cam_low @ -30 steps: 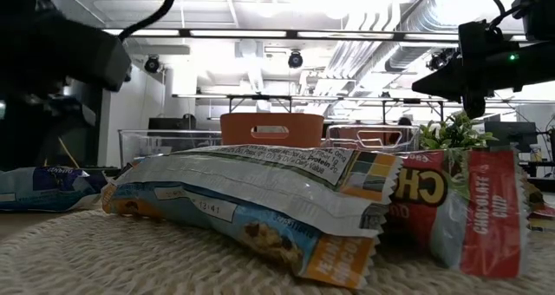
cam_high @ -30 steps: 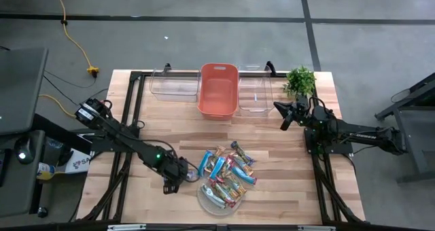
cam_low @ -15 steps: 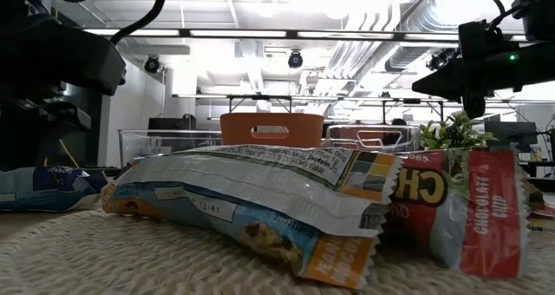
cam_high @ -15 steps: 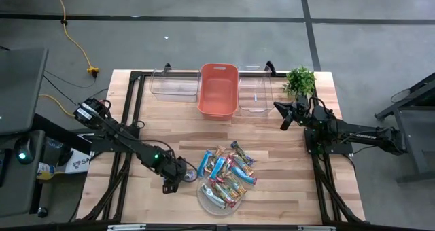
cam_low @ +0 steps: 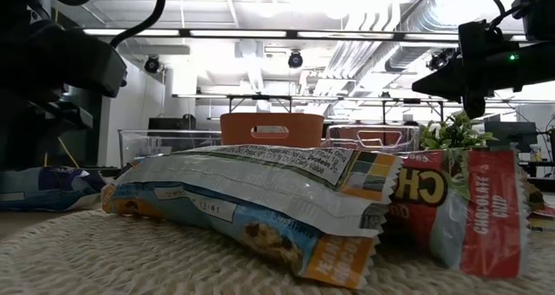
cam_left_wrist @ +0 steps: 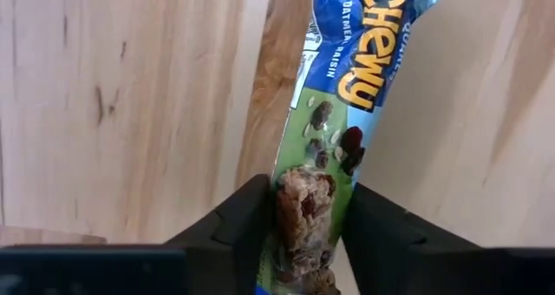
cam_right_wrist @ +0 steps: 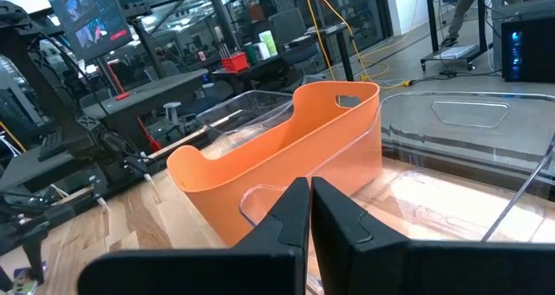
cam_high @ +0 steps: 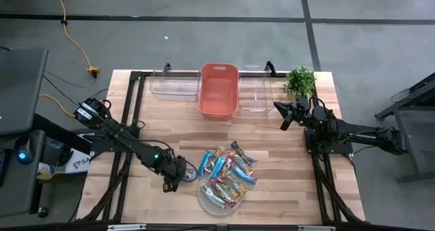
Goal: Pick and place Granola Bars by type
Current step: Put the blue granola bar into the left transparent bin
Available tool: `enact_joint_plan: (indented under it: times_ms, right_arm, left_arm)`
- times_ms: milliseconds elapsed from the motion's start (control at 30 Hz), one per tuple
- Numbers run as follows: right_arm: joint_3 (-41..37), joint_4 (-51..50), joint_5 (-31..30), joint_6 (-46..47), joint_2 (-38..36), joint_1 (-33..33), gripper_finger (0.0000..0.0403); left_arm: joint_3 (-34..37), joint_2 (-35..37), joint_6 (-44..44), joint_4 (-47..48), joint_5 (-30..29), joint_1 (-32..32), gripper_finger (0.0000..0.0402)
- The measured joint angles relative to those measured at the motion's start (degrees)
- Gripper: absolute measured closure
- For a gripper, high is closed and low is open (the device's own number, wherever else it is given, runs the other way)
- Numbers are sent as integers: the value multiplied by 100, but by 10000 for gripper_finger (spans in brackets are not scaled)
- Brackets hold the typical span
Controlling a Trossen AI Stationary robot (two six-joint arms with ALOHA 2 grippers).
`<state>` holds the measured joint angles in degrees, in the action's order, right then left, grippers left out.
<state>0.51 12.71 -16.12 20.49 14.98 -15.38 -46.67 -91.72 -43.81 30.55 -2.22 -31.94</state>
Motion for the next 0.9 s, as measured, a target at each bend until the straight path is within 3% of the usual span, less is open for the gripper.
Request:
enact_joint_plan:
  times_ms: [300, 667, 900]
  right_arm:
    - [1, 0, 0, 0, 0, 0, 402]
    - [0, -3, 0, 0, 0, 0, 402]
    - [1, 1, 0, 0, 0, 0, 402]
  left_arm:
    - [-11, -4, -22, 23, 76, 6, 337]
    - [-619, -10, 345, 95, -307, 33, 338]
    - [-1331, 159, 1009, 339, -648, 477, 337]
